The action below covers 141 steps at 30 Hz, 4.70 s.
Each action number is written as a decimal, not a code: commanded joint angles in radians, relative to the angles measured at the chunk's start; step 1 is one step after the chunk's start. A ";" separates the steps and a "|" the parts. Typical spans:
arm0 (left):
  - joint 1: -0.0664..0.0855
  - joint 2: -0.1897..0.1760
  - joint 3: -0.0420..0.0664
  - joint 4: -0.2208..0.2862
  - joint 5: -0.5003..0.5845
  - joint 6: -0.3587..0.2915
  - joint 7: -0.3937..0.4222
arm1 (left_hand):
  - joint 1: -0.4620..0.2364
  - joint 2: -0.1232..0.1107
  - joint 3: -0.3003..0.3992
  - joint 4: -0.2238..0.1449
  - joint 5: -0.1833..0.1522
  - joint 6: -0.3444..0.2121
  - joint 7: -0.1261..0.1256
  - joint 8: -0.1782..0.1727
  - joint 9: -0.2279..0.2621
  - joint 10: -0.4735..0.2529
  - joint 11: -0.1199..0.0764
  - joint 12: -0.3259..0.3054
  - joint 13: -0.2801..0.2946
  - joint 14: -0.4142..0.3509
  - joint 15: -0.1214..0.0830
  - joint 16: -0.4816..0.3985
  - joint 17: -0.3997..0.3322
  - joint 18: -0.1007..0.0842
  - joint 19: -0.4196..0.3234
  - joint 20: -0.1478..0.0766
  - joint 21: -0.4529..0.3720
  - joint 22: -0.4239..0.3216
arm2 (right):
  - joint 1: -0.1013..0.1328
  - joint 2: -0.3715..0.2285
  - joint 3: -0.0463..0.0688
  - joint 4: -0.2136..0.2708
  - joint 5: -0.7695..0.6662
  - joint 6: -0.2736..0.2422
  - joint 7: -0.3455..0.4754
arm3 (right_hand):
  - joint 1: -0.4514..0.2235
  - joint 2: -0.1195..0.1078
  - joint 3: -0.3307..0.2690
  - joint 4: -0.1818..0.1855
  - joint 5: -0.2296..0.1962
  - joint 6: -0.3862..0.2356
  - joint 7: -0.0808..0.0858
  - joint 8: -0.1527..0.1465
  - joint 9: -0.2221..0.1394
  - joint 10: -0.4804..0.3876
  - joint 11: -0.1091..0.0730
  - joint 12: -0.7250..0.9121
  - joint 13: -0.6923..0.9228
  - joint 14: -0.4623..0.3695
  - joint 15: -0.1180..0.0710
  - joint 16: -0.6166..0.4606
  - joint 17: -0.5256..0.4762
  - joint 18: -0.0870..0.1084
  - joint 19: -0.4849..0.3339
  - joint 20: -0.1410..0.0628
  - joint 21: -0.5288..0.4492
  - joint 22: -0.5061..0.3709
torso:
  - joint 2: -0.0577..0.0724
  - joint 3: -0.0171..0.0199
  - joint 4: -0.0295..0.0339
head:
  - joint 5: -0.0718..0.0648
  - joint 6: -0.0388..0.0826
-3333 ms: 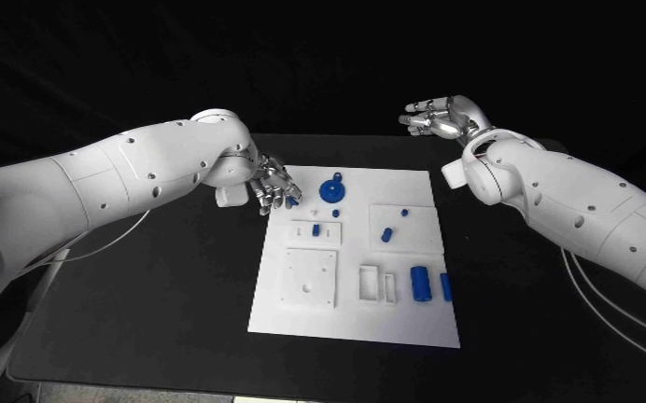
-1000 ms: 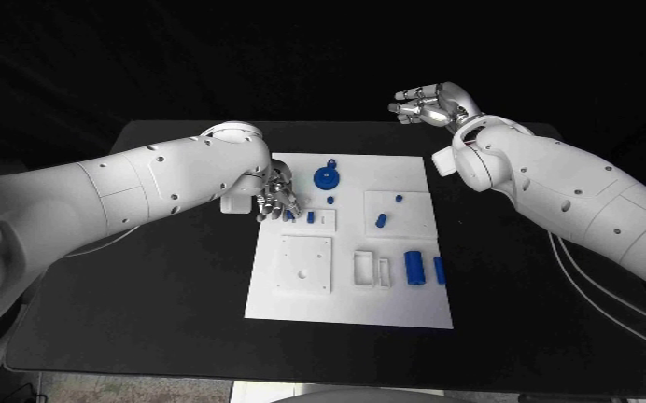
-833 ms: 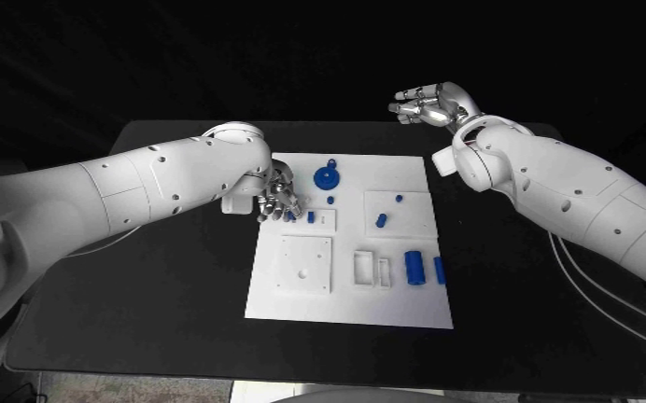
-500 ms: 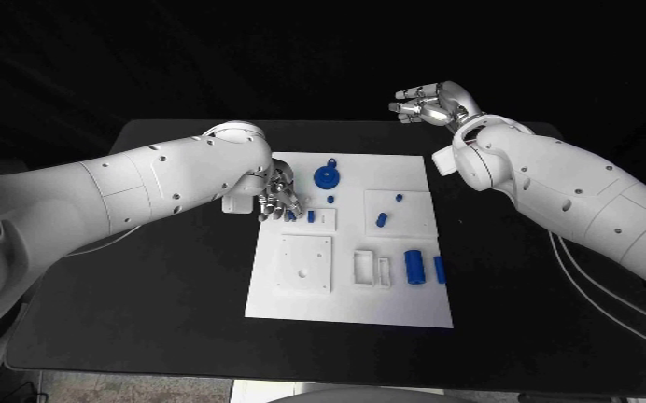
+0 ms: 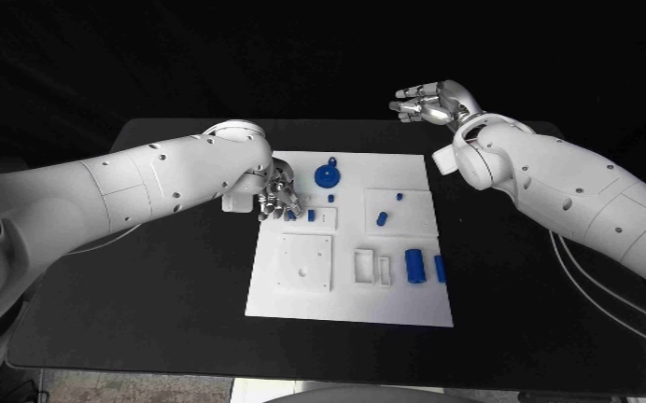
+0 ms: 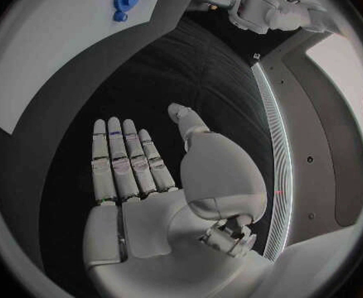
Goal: Assemble the parts on the task board
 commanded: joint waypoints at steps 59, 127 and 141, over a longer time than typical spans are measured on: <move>-0.014 0.014 -0.006 -0.023 -0.002 0.041 0.007 | 0.032 0.023 0.027 -0.037 -0.007 -0.003 -0.007 -0.001 -0.005 -0.003 -0.001 0.004 0.000 0.002 0.002 0.005 -0.005 0.005 -0.006 -0.003 0.005 0.021 | -0.002 0.003 0.000 -0.002 -0.003 0.017 0.003 | -0.006 0.004 0.000 0.004 0.004 -0.005 0.002 -0.003 -0.001 -0.009 0.001 -0.003 -0.002 -0.005 -0.001 0.002 -0.001 -0.007 -0.008 0.002 0.002 -0.001 | 0.001 -0.0003 -0.0010 | -0.005 -0.005; -0.031 0.028 -0.020 -0.060 0.005 0.044 -0.029 | 0.016 -0.002 -0.054 0.077 -0.115 0.006 -0.017 -0.017 -0.039 -0.005 -0.004 0.004 -0.002 0.001 0.003 0.002 -0.011 -0.004 0.013 -0.002 -0.036 0.020 | -0.008 -0.001 0.000 0.001 -0.003 0.022 0.003 | -0.005 0.004 -0.001 0.004 0.005 -0.005 0.002 -0.002 -0.001 -0.009 0.001 -0.003 -0.002 -0.006 -0.001 0.002 -0.001 -0.007 -0.009 0.002 0.002 -0.001 | 0.000 -0.0008 0.0002 | -0.013 -0.017; -0.032 0.026 -0.020 -0.061 0.005 0.053 -0.029 | 0.012 -0.028 -0.088 0.077 -0.123 0.008 -0.019 -0.020 -0.046 -0.011 -0.004 0.003 -0.003 -0.004 0.004 0.001 -0.012 -0.006 0.012 -0.001 -0.044 0.020 | -0.008 -0.001 0.000 0.000 -0.003 0.023 0.003 | -0.001 0.003 0.000 -0.001 0.007 -0.007 0.002 -0.002 -0.001 -0.009 0.001 -0.003 -0.002 -0.006 -0.001 0.002 -0.001 -0.007 -0.009 0.003 0.002 -0.001 | 0.000 -0.0010 -0.0003 | -0.012 -0.018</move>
